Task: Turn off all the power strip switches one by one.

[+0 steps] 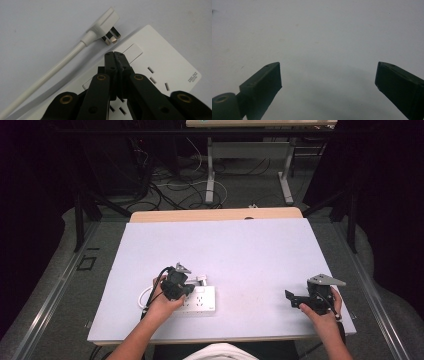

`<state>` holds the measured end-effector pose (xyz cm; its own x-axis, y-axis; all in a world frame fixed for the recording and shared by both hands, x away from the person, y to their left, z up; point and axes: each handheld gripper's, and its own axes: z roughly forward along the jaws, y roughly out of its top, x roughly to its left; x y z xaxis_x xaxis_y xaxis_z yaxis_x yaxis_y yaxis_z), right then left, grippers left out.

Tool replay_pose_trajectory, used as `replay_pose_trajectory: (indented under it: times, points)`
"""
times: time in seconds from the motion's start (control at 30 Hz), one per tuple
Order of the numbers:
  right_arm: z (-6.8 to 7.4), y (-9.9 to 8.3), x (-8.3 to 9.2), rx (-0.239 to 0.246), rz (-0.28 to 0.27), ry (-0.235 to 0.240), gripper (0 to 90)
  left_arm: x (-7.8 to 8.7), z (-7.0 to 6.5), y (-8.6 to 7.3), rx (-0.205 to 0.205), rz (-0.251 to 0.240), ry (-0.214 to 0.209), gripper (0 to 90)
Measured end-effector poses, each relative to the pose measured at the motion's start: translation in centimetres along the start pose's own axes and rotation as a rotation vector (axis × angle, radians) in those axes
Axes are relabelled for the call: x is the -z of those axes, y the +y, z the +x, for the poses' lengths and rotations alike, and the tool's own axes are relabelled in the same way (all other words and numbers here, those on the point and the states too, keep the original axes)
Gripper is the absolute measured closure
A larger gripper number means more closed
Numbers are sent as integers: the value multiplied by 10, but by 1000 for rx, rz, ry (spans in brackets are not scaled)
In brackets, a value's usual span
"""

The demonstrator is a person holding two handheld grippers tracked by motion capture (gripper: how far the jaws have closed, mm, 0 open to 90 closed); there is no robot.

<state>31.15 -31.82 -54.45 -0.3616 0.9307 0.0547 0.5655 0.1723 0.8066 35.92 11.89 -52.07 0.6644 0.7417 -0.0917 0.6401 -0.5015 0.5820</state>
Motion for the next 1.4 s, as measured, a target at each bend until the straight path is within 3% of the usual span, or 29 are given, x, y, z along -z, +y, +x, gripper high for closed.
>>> replay_pose_trajectory:
  times: [0.9,1.13,1.17,1.23,1.27,1.4]
  points:
    - [0,0,0,-1,0,3,62,-1,-20,20,-46,-23,-38,899]
    - [0,0,0,-1,-1,5,62,-4,-24,24,-60,-10,-46,899]
    - [0,0,0,-1,-1,5,62,-6,-26,24,-47,-16,-50,899]
    - [0,0,1,-4,-1,6,62,-6,-25,25,-66,8,-61,898]
    - [0,0,1,-3,1,5,62,-8,-25,25,-69,-2,-42,899]
    - [0,0,0,-1,-7,-1,62,-13,-24,24,-64,11,-42,898]
